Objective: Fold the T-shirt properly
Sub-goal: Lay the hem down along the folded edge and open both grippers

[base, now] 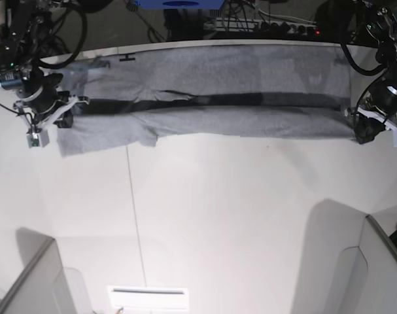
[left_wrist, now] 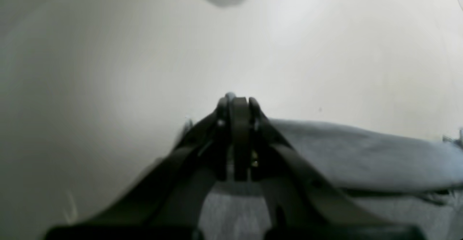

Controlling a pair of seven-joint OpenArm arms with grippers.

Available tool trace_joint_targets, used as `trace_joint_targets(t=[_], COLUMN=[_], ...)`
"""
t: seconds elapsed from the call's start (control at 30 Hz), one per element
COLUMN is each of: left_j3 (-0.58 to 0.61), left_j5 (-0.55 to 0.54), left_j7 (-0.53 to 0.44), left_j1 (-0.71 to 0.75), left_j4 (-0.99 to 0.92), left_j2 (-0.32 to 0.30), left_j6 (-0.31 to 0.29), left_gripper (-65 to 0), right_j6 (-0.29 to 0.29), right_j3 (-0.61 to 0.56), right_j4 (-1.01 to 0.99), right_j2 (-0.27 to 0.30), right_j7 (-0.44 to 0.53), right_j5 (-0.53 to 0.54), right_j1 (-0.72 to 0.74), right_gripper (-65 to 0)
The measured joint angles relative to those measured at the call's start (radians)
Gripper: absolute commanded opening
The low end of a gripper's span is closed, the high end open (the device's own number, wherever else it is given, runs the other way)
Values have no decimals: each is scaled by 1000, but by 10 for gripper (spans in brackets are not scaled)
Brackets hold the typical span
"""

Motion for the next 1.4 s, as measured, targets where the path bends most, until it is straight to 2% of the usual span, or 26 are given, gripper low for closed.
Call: trace_joint_targets(t=[0.27,0.4,0.6,0.7,1.17,1.2,1.23,1.3,1.33,1.4], left_j3=[2,2,2,2,2,2,1,-1,-2,-3], left_j5=[0,-1,1,0,0,0,0,3,2,0], left_j7=[2,-3,4,5,2,2,2,3,2,2], left_j1=[41,62,109,111,139,138,138,139,138,136], left_j4=[1,2,3,2,0,0,0,0,-1,0], left_j2=[2,1,2,2,3,2,2,2,2,2], left_j6=[0,0,0,0,0,0,0,0,0,0], left_gripper=[-650,-650,-650,-650,-650,-629,-581,-476,-423,-332], right_j6=[0,0,1,0,0,0,0,1,1,1], right_j3=[-2,-2,27,53,48,48,48,49,49,51], right_j4=[6,6,6,6,3,3,3,3,3,3], right_j2=[-51,-51,-48,-47,-51,-51,-52,-52,-51,-51], right_j7=[-3,-7,-31,-57,-62,-62,-64,-62,-58,-57], right_j5=[3,7,79,63,67,67,67,66,67,63], right_j1=[-95,-105,-109,-125,-119,-119,-120,-125,-130,-136], right_gripper=[-650,-650,-650,-650,-650,-650,-603,-450,-396,-375])
